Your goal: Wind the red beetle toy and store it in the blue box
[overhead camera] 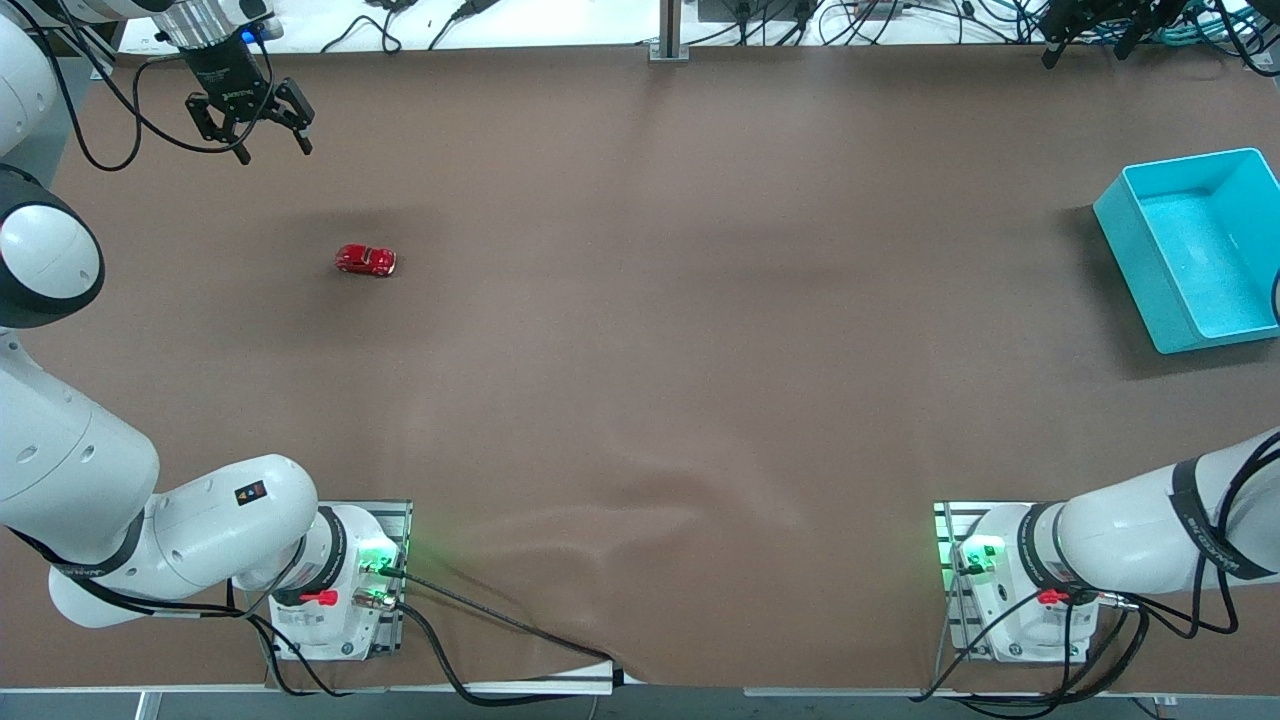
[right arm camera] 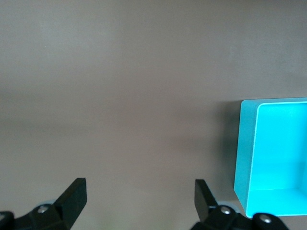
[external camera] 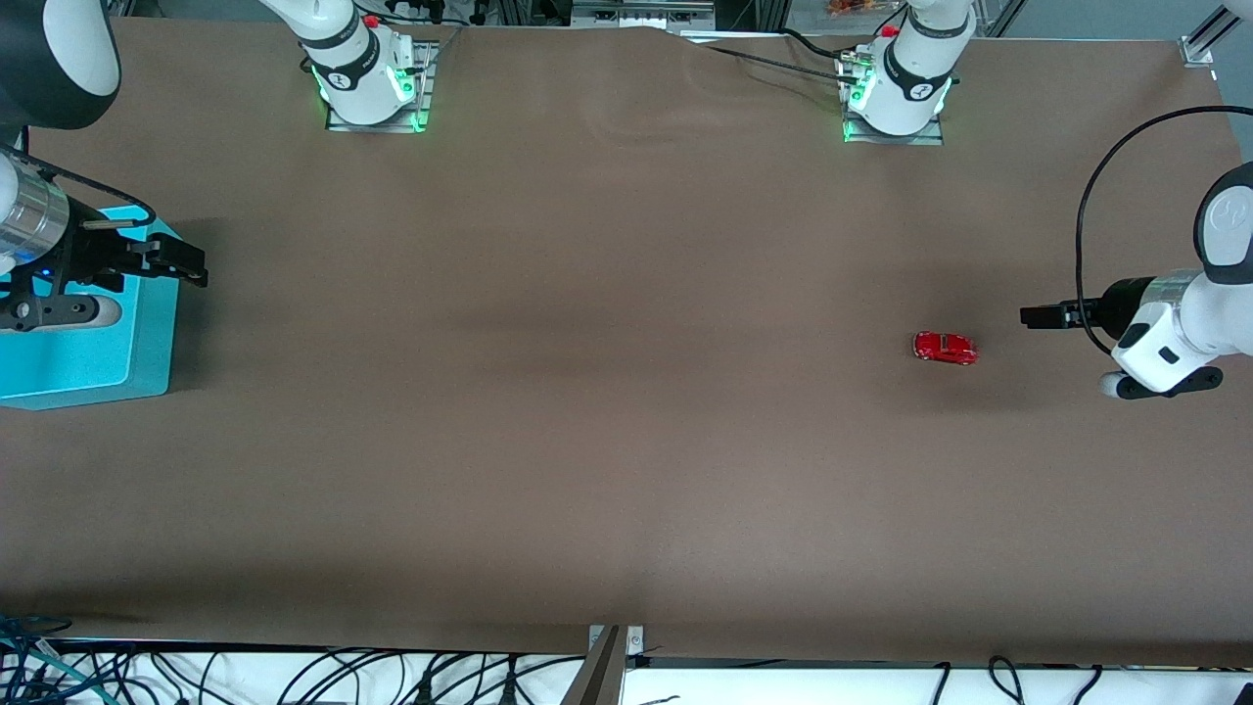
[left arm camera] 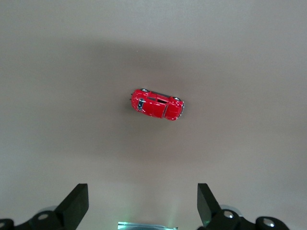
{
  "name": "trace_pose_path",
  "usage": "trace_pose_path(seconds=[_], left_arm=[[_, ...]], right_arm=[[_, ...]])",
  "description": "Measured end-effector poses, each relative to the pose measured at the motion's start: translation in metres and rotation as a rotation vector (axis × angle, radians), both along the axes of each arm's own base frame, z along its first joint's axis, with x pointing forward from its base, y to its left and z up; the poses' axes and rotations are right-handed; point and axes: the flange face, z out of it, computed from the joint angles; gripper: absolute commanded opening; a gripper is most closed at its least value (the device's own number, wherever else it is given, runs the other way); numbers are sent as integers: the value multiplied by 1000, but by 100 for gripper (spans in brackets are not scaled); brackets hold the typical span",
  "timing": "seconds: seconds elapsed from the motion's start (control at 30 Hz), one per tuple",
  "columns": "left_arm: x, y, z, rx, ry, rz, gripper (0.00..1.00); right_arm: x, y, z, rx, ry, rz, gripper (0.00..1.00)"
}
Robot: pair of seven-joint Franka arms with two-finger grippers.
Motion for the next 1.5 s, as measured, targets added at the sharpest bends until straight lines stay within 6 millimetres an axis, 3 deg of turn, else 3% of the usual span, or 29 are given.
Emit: trace_pose_path(seconds=[0.37, 0.93, 1.5], left_arm=[[-2, -1, -47, 172, 29, 438, 100], [-30, 2, -155, 276, -36, 965, 100], [-49, -9, -188, 292, -87, 1177, 100]], right_arm=[[0, 1, 0, 0, 0, 2, 100], [0, 2, 0, 0, 0, 3, 100], [0, 2, 0, 0, 0, 3, 100]])
